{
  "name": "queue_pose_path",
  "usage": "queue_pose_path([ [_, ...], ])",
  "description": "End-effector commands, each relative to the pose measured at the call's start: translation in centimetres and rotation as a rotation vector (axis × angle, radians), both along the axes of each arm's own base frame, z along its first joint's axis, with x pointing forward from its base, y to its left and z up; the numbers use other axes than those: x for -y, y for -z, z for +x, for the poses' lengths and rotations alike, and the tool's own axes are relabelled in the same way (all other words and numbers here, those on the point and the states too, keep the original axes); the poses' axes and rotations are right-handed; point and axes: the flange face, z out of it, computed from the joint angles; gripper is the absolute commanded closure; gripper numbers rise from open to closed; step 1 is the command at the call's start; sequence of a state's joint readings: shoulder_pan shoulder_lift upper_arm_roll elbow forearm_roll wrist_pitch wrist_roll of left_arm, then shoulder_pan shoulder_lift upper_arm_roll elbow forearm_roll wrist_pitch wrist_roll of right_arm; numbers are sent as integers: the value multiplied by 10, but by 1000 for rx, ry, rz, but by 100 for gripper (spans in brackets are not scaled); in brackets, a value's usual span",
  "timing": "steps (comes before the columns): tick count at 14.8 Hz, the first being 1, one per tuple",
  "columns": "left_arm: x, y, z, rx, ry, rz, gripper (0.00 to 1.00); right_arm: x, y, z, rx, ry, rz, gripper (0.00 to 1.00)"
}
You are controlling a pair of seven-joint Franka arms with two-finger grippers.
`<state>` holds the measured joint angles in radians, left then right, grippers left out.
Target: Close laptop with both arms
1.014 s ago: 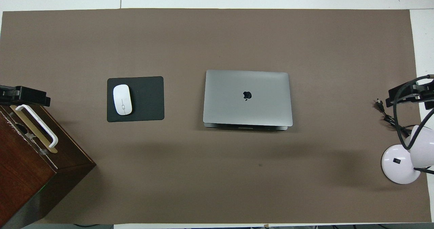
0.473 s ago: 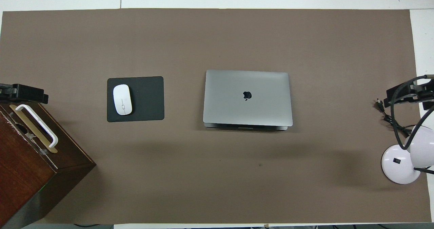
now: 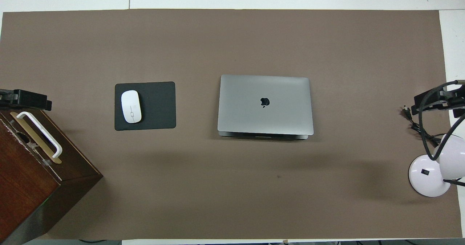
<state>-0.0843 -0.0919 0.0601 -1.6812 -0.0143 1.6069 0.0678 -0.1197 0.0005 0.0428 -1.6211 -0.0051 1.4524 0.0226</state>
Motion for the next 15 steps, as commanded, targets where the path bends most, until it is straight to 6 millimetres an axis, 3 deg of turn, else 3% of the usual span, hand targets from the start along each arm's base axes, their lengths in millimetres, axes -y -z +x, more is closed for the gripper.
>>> queue_pose_path([
  [1,-3,-2,-3,16,-12,18,0,-2,-1,-6,3,20,-4,0],
  [15,0,2,-3,8,-9,24,0,2,-2,-6,6,13,-41,0],
])
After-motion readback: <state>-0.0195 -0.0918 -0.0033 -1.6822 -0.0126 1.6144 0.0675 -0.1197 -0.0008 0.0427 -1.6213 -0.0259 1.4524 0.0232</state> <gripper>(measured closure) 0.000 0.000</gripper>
